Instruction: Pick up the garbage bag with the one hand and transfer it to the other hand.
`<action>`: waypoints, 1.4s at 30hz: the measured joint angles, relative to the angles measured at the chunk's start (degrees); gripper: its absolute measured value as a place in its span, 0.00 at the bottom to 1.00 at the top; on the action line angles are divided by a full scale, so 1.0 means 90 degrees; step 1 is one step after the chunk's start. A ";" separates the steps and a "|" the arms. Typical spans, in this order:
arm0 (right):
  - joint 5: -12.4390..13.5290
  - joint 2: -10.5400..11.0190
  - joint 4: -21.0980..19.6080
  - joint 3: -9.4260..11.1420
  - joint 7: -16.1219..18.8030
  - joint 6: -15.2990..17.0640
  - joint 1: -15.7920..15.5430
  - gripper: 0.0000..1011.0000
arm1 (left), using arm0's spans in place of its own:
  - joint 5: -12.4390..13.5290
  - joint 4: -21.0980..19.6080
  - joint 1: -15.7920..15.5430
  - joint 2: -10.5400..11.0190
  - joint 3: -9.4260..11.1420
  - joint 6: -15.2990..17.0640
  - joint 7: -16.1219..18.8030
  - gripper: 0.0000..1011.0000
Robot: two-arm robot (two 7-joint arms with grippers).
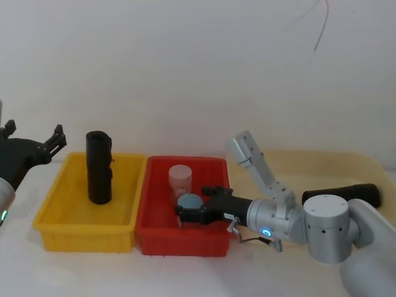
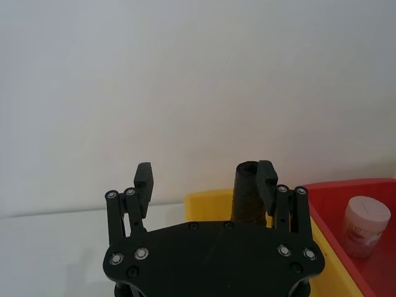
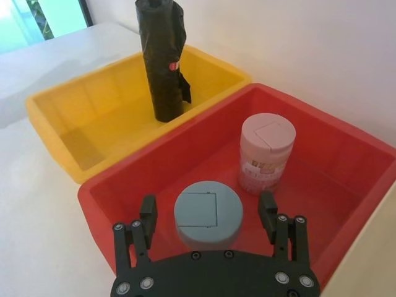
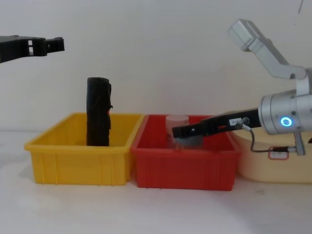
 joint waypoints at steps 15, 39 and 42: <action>-0.0098 -0.0128 0.0416 -0.0131 0.0123 -0.0031 0.0175 0.84 | 0.0000 0.0000 0.0000 0.0000 0.0000 0.0000 0.0000 0.99; 0.0094 0.0023 -0.0135 0.0238 -0.0062 -0.0021 0.0042 0.65 | 0.0001 0.0000 0.0000 0.0000 0.0000 0.0000 0.0000 0.99; 0.0195 0.0108 -0.0387 0.0414 -0.0151 -0.0027 -0.0050 0.65 | 0.0000 0.0000 0.0000 0.0000 0.0000 0.0000 0.0000 0.99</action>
